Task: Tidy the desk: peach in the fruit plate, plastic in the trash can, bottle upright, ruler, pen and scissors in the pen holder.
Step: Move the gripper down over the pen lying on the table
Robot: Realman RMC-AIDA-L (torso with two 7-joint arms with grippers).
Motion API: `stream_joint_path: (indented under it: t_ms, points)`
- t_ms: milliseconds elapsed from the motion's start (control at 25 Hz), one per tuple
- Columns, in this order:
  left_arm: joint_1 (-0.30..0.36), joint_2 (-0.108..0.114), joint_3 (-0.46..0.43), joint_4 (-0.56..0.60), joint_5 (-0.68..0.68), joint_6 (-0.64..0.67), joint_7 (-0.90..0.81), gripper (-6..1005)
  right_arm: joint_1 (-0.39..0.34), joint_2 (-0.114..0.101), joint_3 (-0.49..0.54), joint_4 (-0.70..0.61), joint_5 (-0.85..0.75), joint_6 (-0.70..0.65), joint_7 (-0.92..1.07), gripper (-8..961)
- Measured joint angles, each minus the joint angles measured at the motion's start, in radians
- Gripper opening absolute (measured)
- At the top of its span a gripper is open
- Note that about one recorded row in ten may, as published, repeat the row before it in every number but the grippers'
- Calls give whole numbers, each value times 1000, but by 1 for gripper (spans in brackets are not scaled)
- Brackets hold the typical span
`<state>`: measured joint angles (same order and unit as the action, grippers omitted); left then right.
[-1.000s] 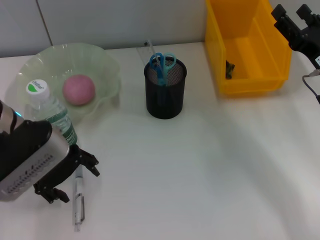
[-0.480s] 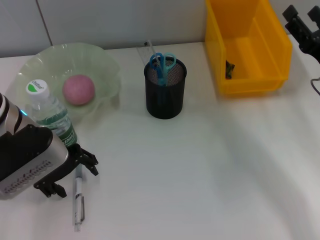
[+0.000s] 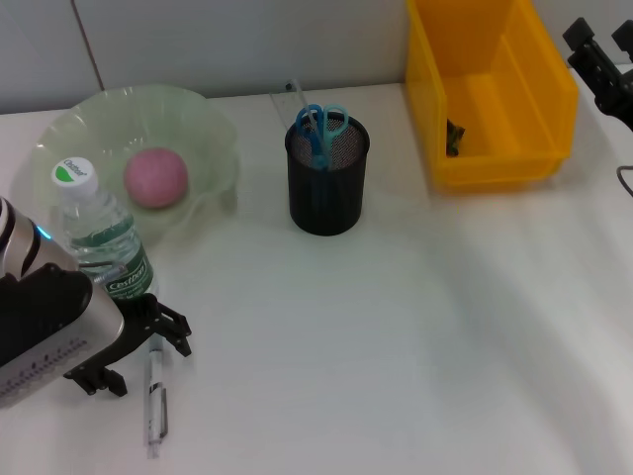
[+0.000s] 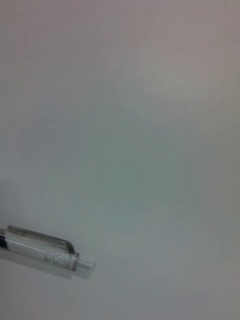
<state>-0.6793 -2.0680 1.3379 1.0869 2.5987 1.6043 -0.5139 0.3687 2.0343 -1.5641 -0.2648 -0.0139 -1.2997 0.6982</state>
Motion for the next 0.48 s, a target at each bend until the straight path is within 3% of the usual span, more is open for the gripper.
stream_joint_path:
  t_ms: [480]
  points:
    - [34,0,24,12,0,-33,54,801,-7,2,2,-7,-19,-1,1,826]
